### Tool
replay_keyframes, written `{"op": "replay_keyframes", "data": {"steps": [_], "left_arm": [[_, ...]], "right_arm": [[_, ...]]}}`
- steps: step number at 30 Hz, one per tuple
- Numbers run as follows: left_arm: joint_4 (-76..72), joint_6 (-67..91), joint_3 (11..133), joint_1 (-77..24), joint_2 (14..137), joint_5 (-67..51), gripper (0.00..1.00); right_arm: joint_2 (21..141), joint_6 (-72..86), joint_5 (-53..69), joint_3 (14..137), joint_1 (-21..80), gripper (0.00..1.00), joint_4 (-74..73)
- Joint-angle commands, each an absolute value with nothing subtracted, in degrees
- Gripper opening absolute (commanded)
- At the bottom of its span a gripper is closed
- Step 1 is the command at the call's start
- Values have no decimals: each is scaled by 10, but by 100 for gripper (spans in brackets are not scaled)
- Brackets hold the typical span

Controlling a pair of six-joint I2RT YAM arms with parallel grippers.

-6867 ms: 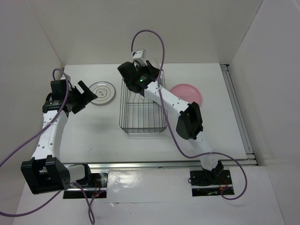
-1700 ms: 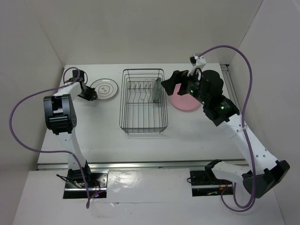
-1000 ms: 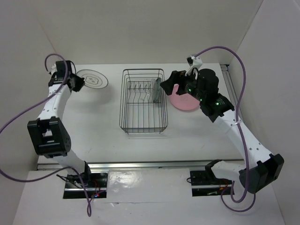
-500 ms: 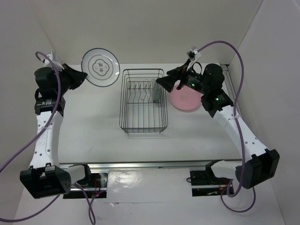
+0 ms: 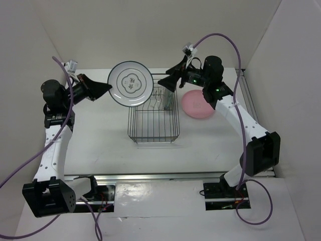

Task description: Load the plates into the dish rack

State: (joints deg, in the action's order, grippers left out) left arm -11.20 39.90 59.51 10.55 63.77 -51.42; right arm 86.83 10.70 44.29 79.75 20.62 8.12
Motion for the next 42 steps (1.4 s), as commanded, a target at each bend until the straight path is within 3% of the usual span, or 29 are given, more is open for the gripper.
{"op": "replay_keyframes", "data": {"steps": [1, 11, 23, 25, 26, 30, 39, 42], "left_arm": [[-227, 451, 592, 105, 642, -570, 0], [-175, 419, 610, 99, 653, -544, 0], [-237, 462, 586, 99, 653, -564, 0], [-243, 462, 586, 99, 648, -564, 0], [-238, 468, 586, 99, 648, -564, 0], [-221, 453, 586, 99, 642, -564, 0], [-253, 477, 574, 99, 642, -567, 0], [-259, 477, 574, 99, 642, -573, 0]], "right_arm": [[885, 83, 468, 839, 219, 89, 94], [885, 105, 486, 834, 225, 89, 130], [914, 121, 487, 844, 256, 87, 142], [920, 121, 482, 852, 261, 77, 142], [920, 121, 475, 861, 261, 63, 136], [933, 121, 461, 878, 261, 20, 115], [922, 206, 461, 832, 266, 19, 207], [922, 243, 410, 814, 272, 0, 222]]}}
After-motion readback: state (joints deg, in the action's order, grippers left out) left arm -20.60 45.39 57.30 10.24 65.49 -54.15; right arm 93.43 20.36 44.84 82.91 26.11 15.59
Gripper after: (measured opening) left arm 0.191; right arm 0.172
